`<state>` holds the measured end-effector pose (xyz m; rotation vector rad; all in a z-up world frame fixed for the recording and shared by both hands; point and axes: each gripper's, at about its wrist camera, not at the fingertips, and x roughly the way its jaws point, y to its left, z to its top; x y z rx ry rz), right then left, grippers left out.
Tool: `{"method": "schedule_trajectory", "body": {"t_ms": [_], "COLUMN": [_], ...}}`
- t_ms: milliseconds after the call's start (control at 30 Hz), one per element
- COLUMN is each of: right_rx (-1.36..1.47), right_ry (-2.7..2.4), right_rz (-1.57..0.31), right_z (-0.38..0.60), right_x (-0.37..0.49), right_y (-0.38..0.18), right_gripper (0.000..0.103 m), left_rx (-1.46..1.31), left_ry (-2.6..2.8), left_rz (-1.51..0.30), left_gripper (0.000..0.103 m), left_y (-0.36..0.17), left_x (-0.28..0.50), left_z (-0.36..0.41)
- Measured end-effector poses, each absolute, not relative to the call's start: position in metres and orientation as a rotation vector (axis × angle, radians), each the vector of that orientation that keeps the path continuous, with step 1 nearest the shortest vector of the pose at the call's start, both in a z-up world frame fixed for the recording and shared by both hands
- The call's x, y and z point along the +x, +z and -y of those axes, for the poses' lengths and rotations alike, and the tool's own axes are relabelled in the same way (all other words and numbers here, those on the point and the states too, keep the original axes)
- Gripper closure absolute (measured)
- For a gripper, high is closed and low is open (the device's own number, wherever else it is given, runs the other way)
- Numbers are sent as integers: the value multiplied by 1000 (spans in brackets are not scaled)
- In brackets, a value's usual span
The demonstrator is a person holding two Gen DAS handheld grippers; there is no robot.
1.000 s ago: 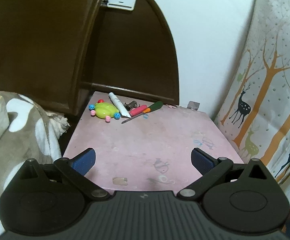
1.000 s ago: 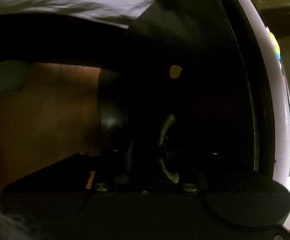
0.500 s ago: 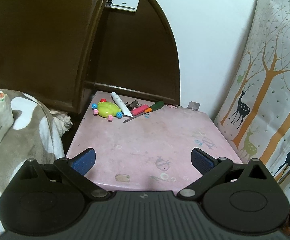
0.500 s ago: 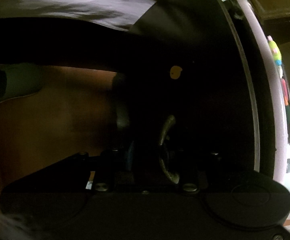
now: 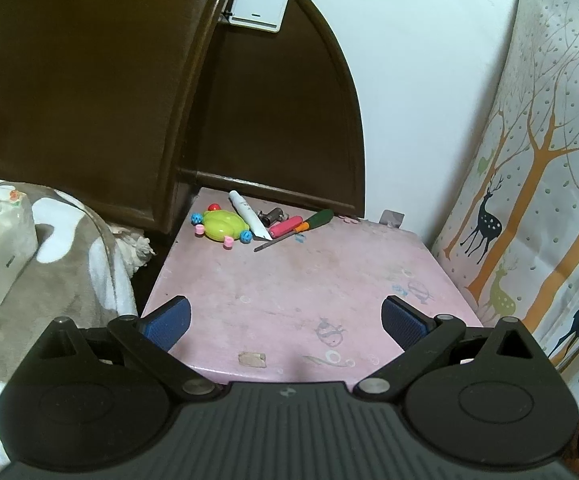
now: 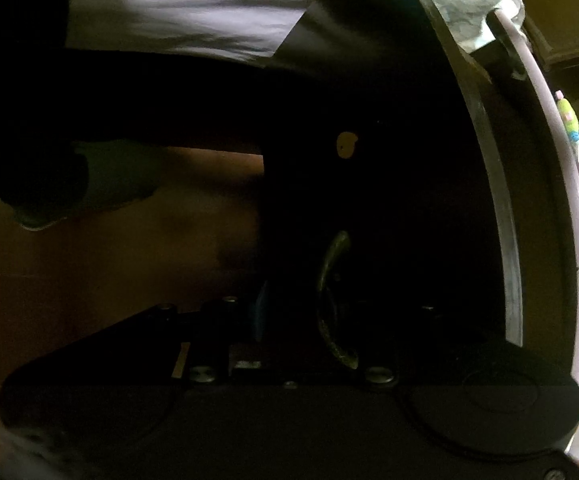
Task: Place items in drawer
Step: 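Lower the right tool onto the drawer handle and grip it, then pull the drawer open with the right tool while the left tool grasps the green toy ball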
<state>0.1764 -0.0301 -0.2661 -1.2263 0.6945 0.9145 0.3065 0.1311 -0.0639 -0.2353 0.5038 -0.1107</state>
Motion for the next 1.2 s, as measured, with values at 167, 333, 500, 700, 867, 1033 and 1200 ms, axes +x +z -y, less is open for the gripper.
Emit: {"method": "schedule_trajectory", "body": {"t_ms": [167,333,500,700,867,1033,1200], "right_rx": [-1213,-1244,-1222,-1205,-1181,-1149,-1191], "right_ry": [934,955,909,877,908,938,941], "right_rz": [-711,-690,-699,-667,-680,-710,-691], "right_z": [32,38,36,40,45,41,39], "right_x": [157,126,113,106,107,109,81], "right_y": [-266,-269,-275,-273,-266,-266,-273], "right_gripper": [72,72,72,71,71,71,71], "left_rx": [-228,-222,-208,-183,-171,-162,-146], "left_ry": [-112,-115,-116,-107,-90,-88,-88], "left_rz": [-510,-515,-529,-556,-579,-576,-576], "left_gripper": [1,1,1,1,1,1,1], "left_y": [-66,-67,-70,-78,-84,-80,-79], "left_x": [306,306,307,313,322,326,324], "left_z": [-129,-126,-123,-117,-112,-104,-99]}}
